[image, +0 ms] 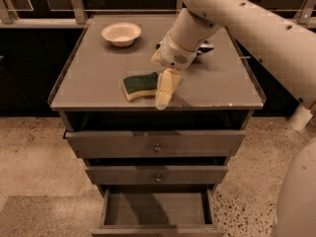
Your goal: Place sponge into bottom drawer
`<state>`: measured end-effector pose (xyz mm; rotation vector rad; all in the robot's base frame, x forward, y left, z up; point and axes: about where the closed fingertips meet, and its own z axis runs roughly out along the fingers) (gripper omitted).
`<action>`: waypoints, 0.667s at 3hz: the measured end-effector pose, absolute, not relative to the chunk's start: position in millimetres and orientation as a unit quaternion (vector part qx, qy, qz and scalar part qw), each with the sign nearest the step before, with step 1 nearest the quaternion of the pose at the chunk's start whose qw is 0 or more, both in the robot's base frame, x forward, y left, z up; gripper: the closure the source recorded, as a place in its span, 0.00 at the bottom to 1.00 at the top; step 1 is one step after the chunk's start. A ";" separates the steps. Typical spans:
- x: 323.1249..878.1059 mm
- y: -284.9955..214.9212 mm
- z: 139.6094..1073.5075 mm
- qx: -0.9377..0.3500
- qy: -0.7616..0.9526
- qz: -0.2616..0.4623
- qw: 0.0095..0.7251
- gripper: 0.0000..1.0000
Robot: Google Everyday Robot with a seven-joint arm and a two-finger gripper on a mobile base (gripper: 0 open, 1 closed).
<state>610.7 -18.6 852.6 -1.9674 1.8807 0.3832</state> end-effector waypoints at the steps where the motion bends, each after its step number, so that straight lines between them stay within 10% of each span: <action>1: 609.5 2.2 838.4 -0.706 0.663 0.159 0.188 0.00; 2: 603.1 19.6 825.8 -0.708 0.657 0.182 0.184 0.00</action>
Offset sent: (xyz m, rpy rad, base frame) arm -0.0155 0.0557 -0.0382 0.0792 0.1122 0.0689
